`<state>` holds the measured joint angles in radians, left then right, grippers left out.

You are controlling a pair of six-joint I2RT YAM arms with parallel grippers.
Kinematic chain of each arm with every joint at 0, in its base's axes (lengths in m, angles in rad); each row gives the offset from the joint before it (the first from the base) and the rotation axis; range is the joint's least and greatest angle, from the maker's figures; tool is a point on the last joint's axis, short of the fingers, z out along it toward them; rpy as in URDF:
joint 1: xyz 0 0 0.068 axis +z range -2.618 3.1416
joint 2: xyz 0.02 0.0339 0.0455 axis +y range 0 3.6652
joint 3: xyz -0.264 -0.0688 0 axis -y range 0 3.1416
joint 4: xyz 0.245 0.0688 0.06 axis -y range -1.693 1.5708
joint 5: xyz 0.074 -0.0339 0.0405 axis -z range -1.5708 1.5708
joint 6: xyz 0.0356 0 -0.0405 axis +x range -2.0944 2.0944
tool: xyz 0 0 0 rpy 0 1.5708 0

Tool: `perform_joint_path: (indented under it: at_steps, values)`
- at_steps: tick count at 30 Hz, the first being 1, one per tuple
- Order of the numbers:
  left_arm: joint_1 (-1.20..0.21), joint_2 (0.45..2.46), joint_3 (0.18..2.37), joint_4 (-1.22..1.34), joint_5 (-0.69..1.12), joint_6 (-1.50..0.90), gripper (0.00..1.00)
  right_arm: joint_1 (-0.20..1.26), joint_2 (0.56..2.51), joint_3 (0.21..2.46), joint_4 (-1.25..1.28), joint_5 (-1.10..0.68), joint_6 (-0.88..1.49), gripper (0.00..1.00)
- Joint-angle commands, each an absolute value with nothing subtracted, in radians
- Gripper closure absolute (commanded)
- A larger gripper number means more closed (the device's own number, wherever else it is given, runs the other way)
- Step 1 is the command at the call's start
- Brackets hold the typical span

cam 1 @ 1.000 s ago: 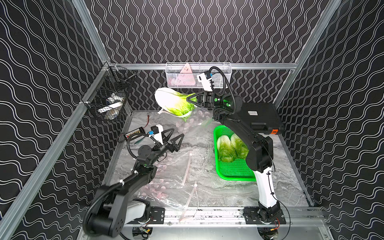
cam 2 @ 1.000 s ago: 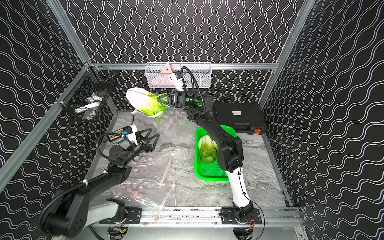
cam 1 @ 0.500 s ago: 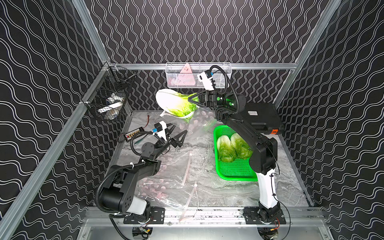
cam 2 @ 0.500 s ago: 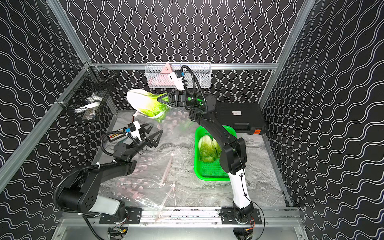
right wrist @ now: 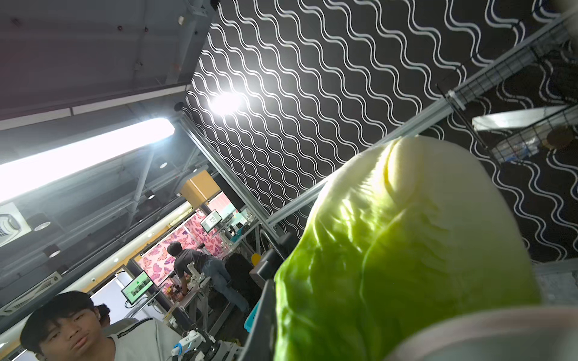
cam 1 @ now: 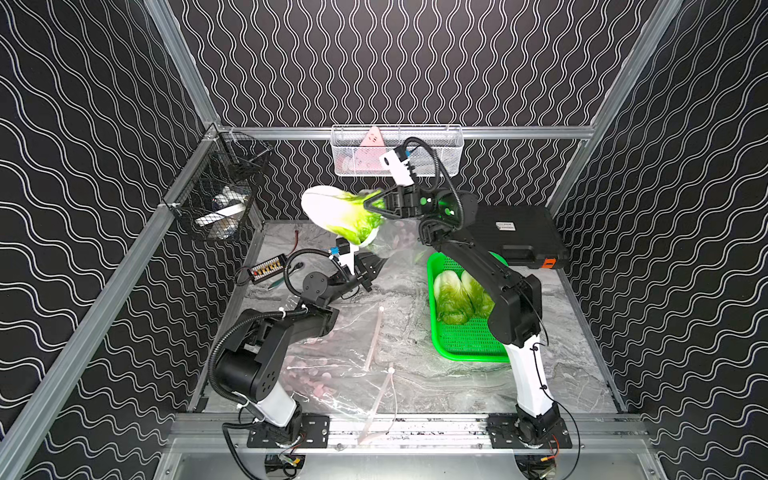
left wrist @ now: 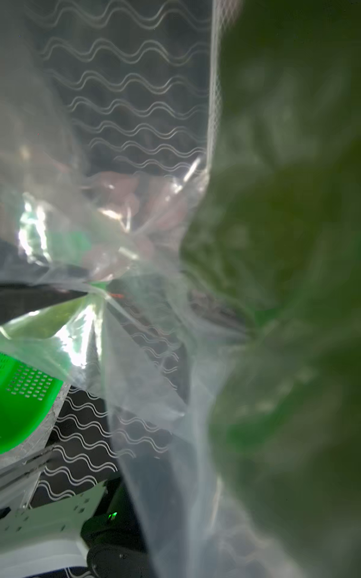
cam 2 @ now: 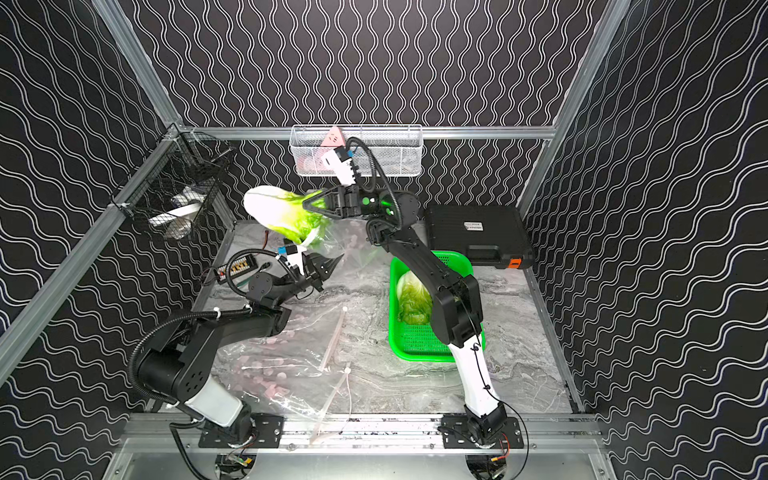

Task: Open the zip-top bag and take out the chinese cabbages
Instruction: Place the Chinese cabbage in the basket.

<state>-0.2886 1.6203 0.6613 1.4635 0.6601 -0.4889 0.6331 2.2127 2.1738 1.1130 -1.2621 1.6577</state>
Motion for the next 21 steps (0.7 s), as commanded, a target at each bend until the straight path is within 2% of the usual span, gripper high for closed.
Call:
perform_joint_path:
  at_steps: [1,5,8,13,15,18,21]
  values:
    - [-0.293,1.600,0.649,1.250,0.600,-0.365,1.00,0.660,2.168,2.129,0.764,-1.345,1.320,1.00]
    - [-0.339,1.549,0.651,0.861,0.472,-0.120,1.00,0.649,2.162,2.092,0.740,-1.341,1.268,1.00]
    - [-0.344,1.555,0.633,0.772,0.404,-0.080,1.00,0.637,2.187,2.103,0.748,-1.312,1.311,1.00]
    - [-0.351,1.573,0.598,0.744,0.330,-0.075,1.00,0.598,2.280,2.095,1.262,-1.127,1.699,1.00]
    - [-0.351,1.572,0.582,0.756,0.337,-0.081,1.00,0.577,2.315,2.117,1.370,-1.064,1.795,1.00]
    - [-0.351,1.554,0.562,0.767,0.329,-0.088,1.00,0.554,2.305,2.122,1.313,-1.103,1.777,1.00]
    - [-0.351,1.535,0.583,0.683,0.290,-0.070,1.00,0.546,2.210,2.052,1.132,-1.209,1.578,1.00]
